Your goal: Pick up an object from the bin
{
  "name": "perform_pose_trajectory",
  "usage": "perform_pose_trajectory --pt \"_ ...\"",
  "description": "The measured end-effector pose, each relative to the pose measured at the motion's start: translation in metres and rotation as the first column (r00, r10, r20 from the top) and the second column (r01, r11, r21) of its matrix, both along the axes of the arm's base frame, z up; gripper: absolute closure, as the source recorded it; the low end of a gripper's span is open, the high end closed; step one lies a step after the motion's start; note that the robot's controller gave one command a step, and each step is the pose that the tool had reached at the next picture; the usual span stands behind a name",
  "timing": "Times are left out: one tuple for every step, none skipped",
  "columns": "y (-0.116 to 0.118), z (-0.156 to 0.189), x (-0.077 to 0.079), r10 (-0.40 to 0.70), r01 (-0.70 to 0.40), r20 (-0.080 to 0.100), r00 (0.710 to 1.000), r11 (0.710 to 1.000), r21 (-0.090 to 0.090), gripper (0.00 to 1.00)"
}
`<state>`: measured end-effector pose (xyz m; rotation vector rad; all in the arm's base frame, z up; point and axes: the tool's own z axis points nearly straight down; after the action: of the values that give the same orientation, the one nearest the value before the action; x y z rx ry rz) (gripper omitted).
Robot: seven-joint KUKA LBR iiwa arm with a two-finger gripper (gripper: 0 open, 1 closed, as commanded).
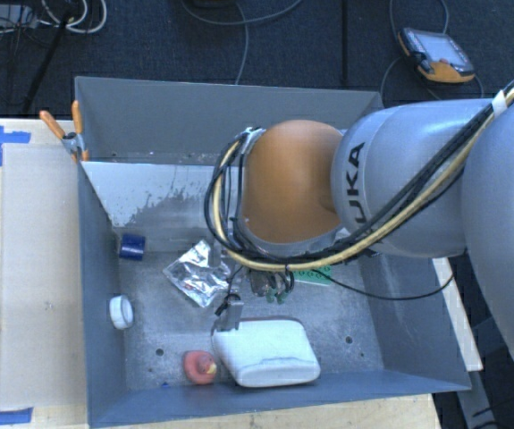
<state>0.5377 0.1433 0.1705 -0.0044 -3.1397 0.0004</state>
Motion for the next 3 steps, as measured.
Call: perform_pose_trajectory --pt "0.005 -0.105 0.038 -0.112 0.112 -0.003 0.994 0.994 -0.002 0.00" --pt "0.005 -0.101 0.039 -0.114 0.114 0.002 0.993 0.993 0.001 1.00" --pt "-0.066 -0.005 0.067 -0.112 0.112 0.012 0.994 0.994 -0.001 1.00"
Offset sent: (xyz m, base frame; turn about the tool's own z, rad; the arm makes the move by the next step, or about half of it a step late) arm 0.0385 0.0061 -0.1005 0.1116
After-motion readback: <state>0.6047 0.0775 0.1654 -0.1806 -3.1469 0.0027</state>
